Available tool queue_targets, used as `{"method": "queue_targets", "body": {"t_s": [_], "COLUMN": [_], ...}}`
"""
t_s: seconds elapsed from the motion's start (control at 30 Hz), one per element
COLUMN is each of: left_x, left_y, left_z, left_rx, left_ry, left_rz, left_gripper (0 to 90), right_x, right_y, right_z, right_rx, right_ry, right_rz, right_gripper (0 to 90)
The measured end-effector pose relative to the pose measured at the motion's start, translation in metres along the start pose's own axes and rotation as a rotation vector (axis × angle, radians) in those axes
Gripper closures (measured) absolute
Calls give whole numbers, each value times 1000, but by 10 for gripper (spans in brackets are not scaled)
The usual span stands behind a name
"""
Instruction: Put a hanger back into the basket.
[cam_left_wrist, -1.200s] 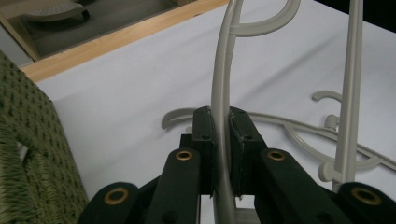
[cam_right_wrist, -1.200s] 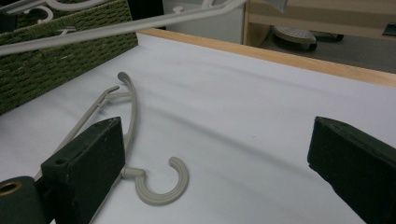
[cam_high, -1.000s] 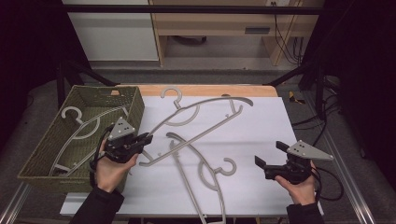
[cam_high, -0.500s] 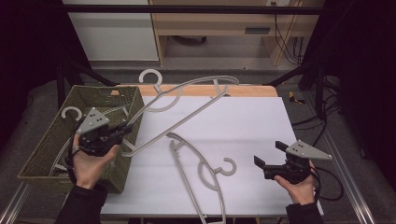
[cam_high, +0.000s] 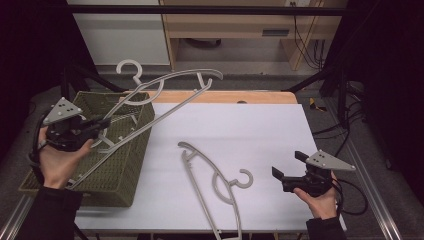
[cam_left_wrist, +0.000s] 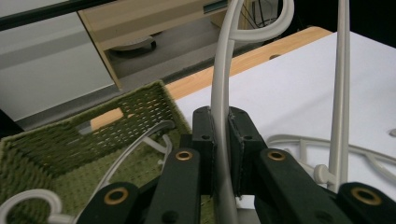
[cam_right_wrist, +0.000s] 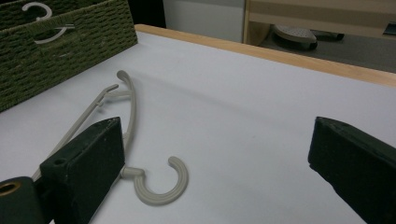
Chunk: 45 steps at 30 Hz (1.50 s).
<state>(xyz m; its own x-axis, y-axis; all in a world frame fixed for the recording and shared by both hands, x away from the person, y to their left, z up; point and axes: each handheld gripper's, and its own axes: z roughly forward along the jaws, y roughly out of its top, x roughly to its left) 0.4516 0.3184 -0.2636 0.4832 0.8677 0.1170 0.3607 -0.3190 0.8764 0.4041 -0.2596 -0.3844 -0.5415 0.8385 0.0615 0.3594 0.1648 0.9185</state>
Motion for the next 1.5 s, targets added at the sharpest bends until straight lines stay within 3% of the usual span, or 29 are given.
{"method": "queue_targets", "body": {"t_s": [0.17,0.3,0.6,0.87,1.33,1.5], "left_x": [18,33,67,88,119,123], "left_y": [-5,-13,-43,-71,-104,-113], "left_z": [-5,-7,-9,-16,-31,-33], "left_rx": [11,30,59,100,112,135], "left_ry": [24,85,159,228,246,249], "left_rz": [-17,-28,-73,-97,-125,-107], "left_gripper": [823,823,823,822,822,822], "right_x": [0,0,-1,0,0,0], "right_y": [0,0,0,-1,-1,-2], "right_z": [0,1,1,3,4,4], "right_rx": [-2,-1,0,8,9,9], "right_ry": [-1,-2,-2,-1,-3,-3], "right_rz": [4,1,3,2,2,2], "right_gripper": [40,40,40,40,40,40]}}
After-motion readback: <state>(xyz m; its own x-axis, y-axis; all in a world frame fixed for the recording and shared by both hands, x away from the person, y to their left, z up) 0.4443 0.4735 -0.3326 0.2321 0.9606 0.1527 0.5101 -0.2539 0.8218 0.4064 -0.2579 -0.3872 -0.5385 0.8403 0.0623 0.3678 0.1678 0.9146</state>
